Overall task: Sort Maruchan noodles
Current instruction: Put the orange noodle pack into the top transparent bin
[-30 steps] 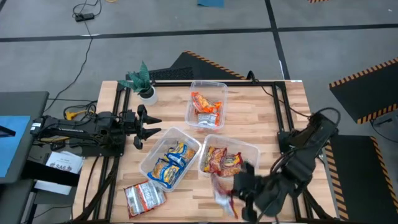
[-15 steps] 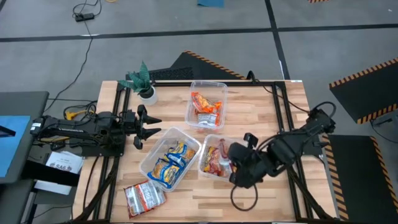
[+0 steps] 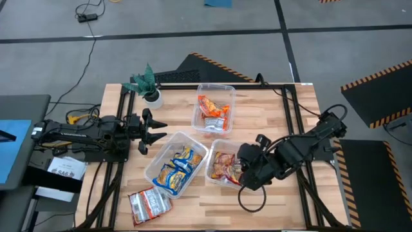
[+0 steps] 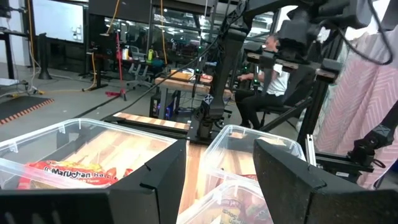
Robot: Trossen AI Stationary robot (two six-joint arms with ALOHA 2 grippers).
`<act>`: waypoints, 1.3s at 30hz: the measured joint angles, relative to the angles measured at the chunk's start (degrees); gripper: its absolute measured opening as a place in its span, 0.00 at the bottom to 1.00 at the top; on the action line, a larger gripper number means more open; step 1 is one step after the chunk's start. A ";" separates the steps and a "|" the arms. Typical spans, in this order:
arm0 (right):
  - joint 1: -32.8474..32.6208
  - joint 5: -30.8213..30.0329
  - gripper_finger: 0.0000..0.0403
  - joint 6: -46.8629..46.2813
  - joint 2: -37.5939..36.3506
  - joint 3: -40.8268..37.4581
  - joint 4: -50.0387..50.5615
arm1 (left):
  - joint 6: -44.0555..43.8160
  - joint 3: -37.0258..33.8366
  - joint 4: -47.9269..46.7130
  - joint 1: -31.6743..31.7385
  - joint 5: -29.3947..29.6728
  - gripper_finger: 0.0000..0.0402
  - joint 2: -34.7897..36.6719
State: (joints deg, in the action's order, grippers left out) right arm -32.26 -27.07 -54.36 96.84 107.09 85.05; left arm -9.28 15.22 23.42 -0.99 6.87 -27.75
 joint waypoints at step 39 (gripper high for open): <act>15.13 -6.11 0.56 38.34 -38.49 -82.09 -115.63 | 1.11 0.00 -1.56 -1.25 -1.92 0.43 0.00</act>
State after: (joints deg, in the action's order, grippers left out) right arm -17.13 -33.18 -16.02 58.35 24.99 -30.58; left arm -8.17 15.22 21.86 -2.24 4.95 -27.75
